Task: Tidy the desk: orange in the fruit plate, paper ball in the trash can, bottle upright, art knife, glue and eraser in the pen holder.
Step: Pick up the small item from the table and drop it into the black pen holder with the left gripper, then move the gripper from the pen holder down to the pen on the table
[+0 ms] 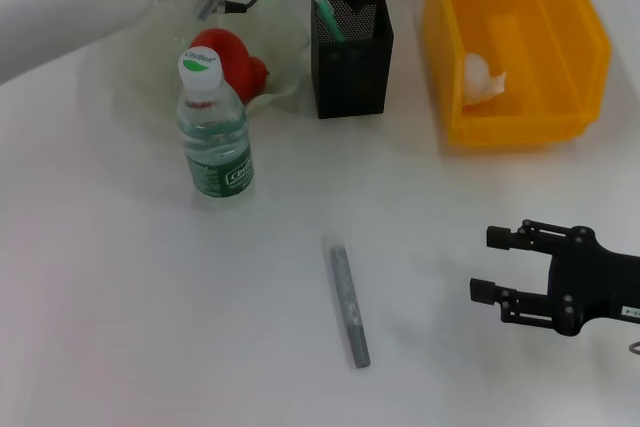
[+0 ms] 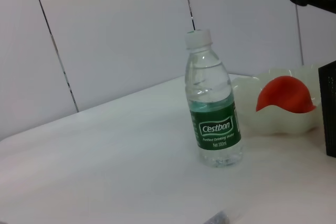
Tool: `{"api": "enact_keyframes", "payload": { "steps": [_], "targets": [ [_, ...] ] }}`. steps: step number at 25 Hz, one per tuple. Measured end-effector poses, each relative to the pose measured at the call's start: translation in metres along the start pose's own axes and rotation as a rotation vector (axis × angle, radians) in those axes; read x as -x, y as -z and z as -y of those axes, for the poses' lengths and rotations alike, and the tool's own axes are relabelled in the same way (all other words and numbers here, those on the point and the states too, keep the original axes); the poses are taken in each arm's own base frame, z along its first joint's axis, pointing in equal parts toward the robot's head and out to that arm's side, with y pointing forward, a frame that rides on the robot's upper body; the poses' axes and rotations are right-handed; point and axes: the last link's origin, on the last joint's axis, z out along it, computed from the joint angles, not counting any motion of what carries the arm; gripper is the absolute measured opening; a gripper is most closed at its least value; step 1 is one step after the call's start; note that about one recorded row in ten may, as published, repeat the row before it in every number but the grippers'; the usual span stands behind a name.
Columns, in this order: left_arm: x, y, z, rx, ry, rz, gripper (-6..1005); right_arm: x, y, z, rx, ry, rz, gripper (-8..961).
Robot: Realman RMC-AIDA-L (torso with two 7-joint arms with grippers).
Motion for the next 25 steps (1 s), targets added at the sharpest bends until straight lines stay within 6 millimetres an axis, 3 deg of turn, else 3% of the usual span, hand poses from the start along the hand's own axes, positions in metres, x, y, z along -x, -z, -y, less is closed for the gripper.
{"api": "enact_keyframes", "payload": {
  "steps": [4, 5, 6, 7, 8, 11, 12, 13, 14, 16, 17, 20, 21, 22, 23, 24, 25],
  "targets": [
    [-0.01, 0.019, 0.001, -0.008, 0.01, -0.057, 485, 0.002, 0.003, 0.001, -0.012, -0.017, 0.01, 717],
    [-0.014, 0.032, 0.002, -0.015, 0.025, -0.098, 507, 0.003, 0.005, 0.002, -0.019, -0.024, 0.016, 717],
    [-0.021, 0.062, 0.002, -0.028, 0.049, -0.2, 529, 0.007, 0.009, 0.004, -0.029, -0.033, 0.035, 717],
    [-0.021, 0.062, 0.002, -0.028, 0.049, -0.2, 551, 0.007, 0.009, 0.004, -0.029, -0.033, 0.035, 717],
    [-0.021, 0.078, 0.003, -0.032, 0.064, -0.256, 573, 0.01, 0.014, 0.004, -0.035, -0.033, 0.055, 717],
    [-0.001, 0.132, 0.003, 0.016, 0.088, -0.427, 692, 0.014, 0.02, 0.004, -0.037, -0.034, 0.08, 717],
    [-0.001, 0.132, 0.003, 0.016, 0.088, -0.427, 732, 0.014, 0.02, 0.004, -0.037, -0.034, 0.08, 717],
    [0.01, 0.151, 0.001, 0.128, 0.088, -0.528, 772, 0.016, 0.021, 0.005, -0.039, -0.035, 0.082, 717],
    [0.01, 0.151, 0.001, 0.128, 0.088, -0.528, 779, 0.017, 0.022, 0.006, -0.041, -0.038, 0.082, 717],
    [0.026, 0.161, -0.004, 0.283, 0.081, -0.622, 793, 0.026, 0.024, 0.009, -0.039, -0.064, 0.078, 717],
    [0.044, 0.164, -0.009, 0.422, 0.094, -0.69, 800, 0.026, 0.024, 0.009, -0.039, -0.064, 0.078, 717],
    [0.078, 0.162, -0.015, 0.559, 0.115, -0.782, 805, 0.044, 0.029, 0.014, -0.03, -0.12, 0.064, 716],
    [0.095, 0.157, -0.018, 0.578, 0.12, -0.794, 804, 0.06, 0.032, 0.016, -0.009, -0.169, 0.047, 716],
    [0.13, 0.145, -0.026, 0.587, 0.142, -0.794, 802, 0.06, 0.032, 0.016, -0.009, -0.169, 0.047, 716],
    [0.138, 0.142, -0.029, 0.585, 0.146, -0.783, 801, 0.082, 0.034, 0.018, 0.019, -0.216, 0.001, 716],
    [0.177, 0.13, -0.044, 0.562, 0.167, -0.731, 800, 0.093, 0.033, 0.019, 0.035, -0.237, -0.033, 716],
    [0.177, 0.13, -0.044, 0.562, 0.167, -0.731, 800, 0.093, 0.033, 0.019, 0.035, -0.237, -0.033, 716]
  ]
}}
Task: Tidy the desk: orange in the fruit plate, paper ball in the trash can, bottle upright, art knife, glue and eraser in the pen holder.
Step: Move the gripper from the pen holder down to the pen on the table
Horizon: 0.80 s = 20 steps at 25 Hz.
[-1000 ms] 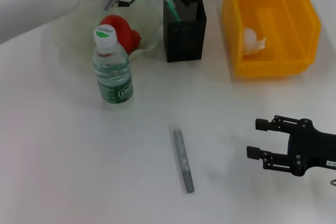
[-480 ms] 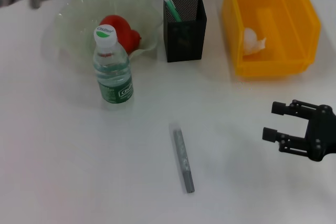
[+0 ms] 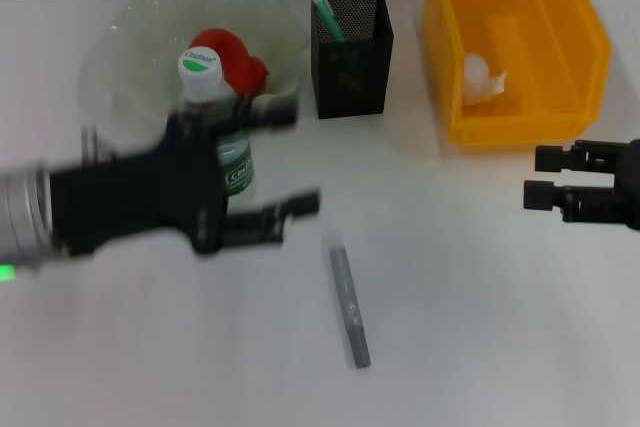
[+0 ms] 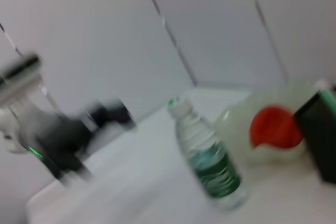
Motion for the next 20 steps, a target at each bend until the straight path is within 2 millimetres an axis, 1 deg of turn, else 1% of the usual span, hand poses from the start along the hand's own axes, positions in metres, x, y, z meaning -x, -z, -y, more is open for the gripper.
{"api": "enact_keyframes", "payload": {
  "steps": [1, 2, 3, 4, 5, 6, 7, 9, 10, 11, 12, 13, 14, 15, 16, 17, 18, 19, 20],
  "targets": [
    [0.0, 0.0, 0.0, 0.0, 0.0, 0.0, 800, 0.022, -0.006, -0.005, 0.028, -0.031, -0.088, 716],
    [0.0, 0.0, 0.0, 0.0, 0.0, 0.0, 800, 0.022, -0.006, -0.005, 0.028, -0.031, -0.088, 716],
    [0.015, 0.005, -0.005, -0.019, 0.016, 0.014, 800, 0.044, -0.02, -0.011, 0.051, -0.053, -0.183, 716],
    [0.015, 0.005, -0.005, -0.019, 0.016, 0.014, 800, 0.044, -0.02, -0.011, 0.051, -0.053, -0.183, 716],
    [0.051, 0.016, -0.024, -0.078, 0.053, 0.049, 800, 0.052, -0.028, -0.013, 0.051, -0.064, -0.227, 716],
    [0.051, 0.016, -0.024, -0.078, 0.053, 0.049, 800, 0.068, -0.054, -0.018, 0.037, -0.077, -0.352, 716],
    [0.065, 0.021, -0.036, -0.106, 0.072, 0.076, 800, 0.068, -0.054, -0.018, 0.037, -0.077, -0.352, 716],
    [0.065, 0.021, -0.036, -0.106, 0.072, 0.076, 800, 0.079, -0.077, -0.021, -0.004, -0.086, -0.477, 716],
    [0.076, 0.034, -0.048, -0.136, 0.083, 0.11, 800, 0.084, -0.089, -0.023, -0.033, -0.09, -0.536, 716],
    [0.077, 0.037, -0.05, -0.143, 0.087, 0.12, 800, 0.09, -0.111, -0.027, -0.086, -0.094, -0.644, 716],
    [0.08, 0.042, -0.052, -0.152, 0.093, 0.134, 800, 0.09, -0.111, -0.027, -0.086, -0.094, -0.644, 716],
    [0.081, 0.045, -0.053, -0.158, 0.097, 0.142, 800, 0.095, -0.131, -0.033, -0.131, -0.082, -0.73, 716],
    [0.082, 0.046, -0.055, -0.16, 0.1, 0.146, 800, 0.095, -0.131, -0.033, -0.131, -0.082, -0.73, 716],
    [0.083, 0.049, -0.056, -0.164, 0.102, 0.151, 800, 0.097, -0.142, -0.036, -0.161, -0.07, -0.771, 717],
    [0.084, 0.05, -0.058, -0.164, 0.102, 0.156, 800, 0.102, -0.158, -0.04, -0.21, -0.051, -0.826, 717],
    [0.084, 0.05, -0.058, -0.164, 0.102, 0.156, 800, 0.102, -0.158, -0.04, -0.21, -0.051, -0.826, 717],
    [0.085, 0.05, -0.059, -0.164, 0.101, 0.159, 800, 0.105, -0.173, -0.041, -0.247, -0.046, -0.868, 716],
    [0.086, 0.05, -0.06, -0.163, 0.1, 0.164, 800, 0.105, -0.173, -0.041, -0.247, -0.046, -0.868, 716],
    [0.087, 0.05, -0.061, -0.163, 0.1, 0.166, 800, 0.106, -0.183, -0.041, -0.255, -0.057, -0.881, 716]
  ]
}}
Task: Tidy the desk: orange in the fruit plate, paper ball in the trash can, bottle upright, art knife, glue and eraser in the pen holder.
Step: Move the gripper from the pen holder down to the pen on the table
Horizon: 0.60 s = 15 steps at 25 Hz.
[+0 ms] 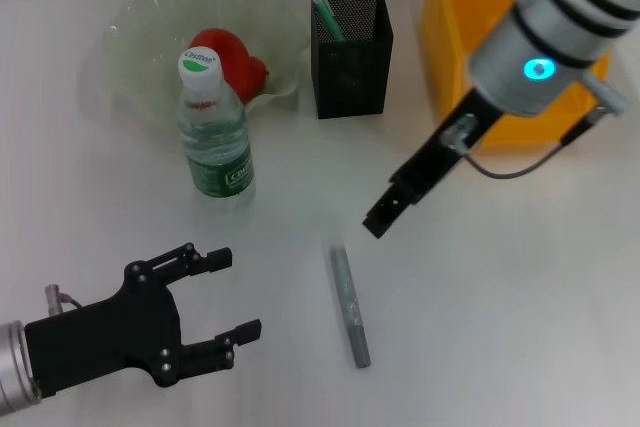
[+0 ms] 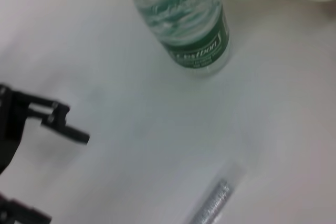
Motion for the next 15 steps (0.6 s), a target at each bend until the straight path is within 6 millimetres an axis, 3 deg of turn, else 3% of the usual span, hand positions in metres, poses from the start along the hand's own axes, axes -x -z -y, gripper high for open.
{"api": "enact_keyframes", "payload": {
  "steps": [5, 11, 15],
  "targets": [
    [0.004, 0.007, -0.004, -0.015, -0.01, 0.009, 800, 0.029, -0.029, -0.001, -0.05, -0.024, -0.048, 717],
    [0.004, 0.006, -0.004, -0.015, -0.019, 0.01, 800, 0.035, -0.044, -0.001, -0.053, -0.036, -0.046, 716],
    [0.003, 0.002, -0.003, -0.008, -0.023, 0.008, 800, 0.031, -0.056, -0.011, 0.014, -0.031, -0.052, 716]
  ]
}}
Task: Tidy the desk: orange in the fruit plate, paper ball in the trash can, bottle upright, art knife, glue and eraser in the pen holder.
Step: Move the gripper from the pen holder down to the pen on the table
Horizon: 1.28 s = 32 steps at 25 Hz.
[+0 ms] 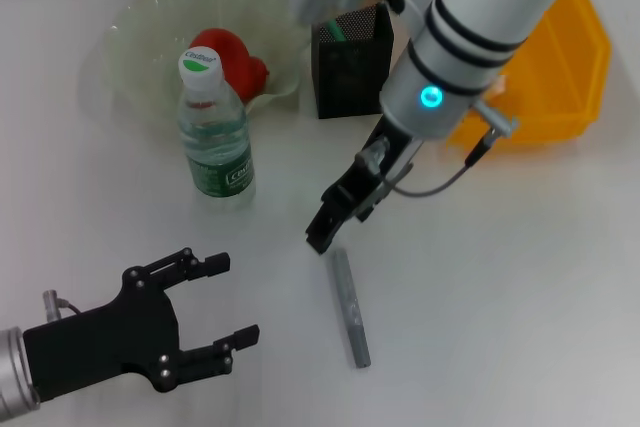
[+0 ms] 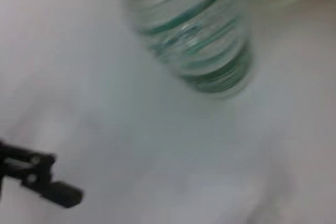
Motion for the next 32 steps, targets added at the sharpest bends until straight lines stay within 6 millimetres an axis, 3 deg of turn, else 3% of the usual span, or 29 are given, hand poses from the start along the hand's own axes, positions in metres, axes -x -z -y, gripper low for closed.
{"api": "enact_keyframes", "payload": {
  "steps": [10, 32],
  "targets": [
    [-0.002, -0.004, 0.002, 0.007, -0.006, -0.004, 800, -0.011, -0.02, -0.008, -0.002, 0.04, -0.057, 717],
    [-0.002, -0.009, 0.001, 0.025, 0.002, -0.005, 800, -0.01, -0.026, -0.003, -0.038, -0.029, -0.071, 677]
  ]
}}
